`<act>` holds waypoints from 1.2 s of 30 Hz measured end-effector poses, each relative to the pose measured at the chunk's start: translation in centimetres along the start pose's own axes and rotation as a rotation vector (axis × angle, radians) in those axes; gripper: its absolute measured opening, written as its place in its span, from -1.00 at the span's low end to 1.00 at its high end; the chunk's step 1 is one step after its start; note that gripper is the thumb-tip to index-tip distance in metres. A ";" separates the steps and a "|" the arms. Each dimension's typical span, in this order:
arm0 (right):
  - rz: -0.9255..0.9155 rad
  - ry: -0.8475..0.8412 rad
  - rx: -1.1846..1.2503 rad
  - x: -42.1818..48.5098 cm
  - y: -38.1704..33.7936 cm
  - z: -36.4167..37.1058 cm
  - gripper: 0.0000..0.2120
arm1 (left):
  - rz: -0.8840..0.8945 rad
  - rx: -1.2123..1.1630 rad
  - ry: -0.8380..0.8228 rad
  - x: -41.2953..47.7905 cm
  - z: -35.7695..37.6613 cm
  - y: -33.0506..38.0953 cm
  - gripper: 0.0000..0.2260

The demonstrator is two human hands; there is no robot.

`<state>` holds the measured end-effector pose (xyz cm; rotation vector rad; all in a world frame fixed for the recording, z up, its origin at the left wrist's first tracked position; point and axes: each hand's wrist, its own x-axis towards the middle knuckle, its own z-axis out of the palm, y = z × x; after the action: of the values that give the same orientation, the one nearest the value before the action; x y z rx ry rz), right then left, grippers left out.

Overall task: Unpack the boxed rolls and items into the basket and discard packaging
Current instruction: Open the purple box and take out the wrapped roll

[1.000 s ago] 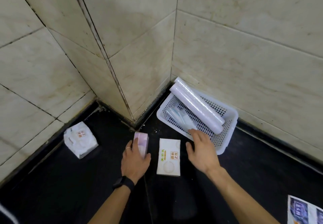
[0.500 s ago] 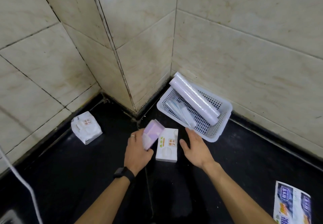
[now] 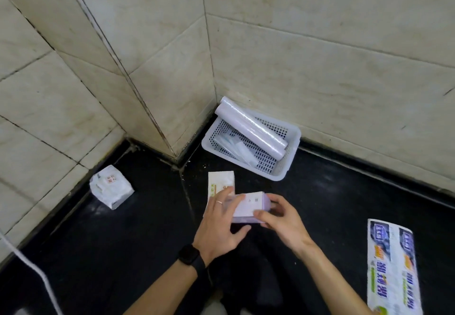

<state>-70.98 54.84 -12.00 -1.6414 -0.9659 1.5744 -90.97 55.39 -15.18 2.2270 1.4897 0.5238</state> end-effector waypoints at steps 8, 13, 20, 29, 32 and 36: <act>-0.086 0.001 -0.032 -4.5 2.3 -3.4 -0.44 | 0.040 -0.031 -0.303 2.5 -1.2 4.8 -0.46; -0.090 0.063 -0.008 -5.9 2.9 -4.8 -0.50 | 0.125 0.027 -0.280 2.5 -0.2 5.6 -0.48; -0.092 0.072 -0.009 -6.5 3.6 -5.7 -0.51 | 0.172 0.093 -0.279 2.1 0.1 6.5 -0.44; -0.059 0.173 0.155 -6.5 3.9 -5.9 -0.73 | -0.090 -0.078 -0.346 0.6 -0.8 6.7 -0.40; -0.089 0.187 0.123 -6.5 3.9 -6.4 -0.77 | -0.115 -0.090 -0.343 0.2 -1.1 6.5 -0.36; -0.195 0.225 -0.099 -6.5 4.3 -6.1 -0.76 | 0.011 0.039 -0.350 0.3 -1.4 7.2 -0.34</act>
<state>-64.65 47.22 -12.02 -1.6933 -1.0608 1.2022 -86.03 53.33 -10.22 2.2166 1.3143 0.0991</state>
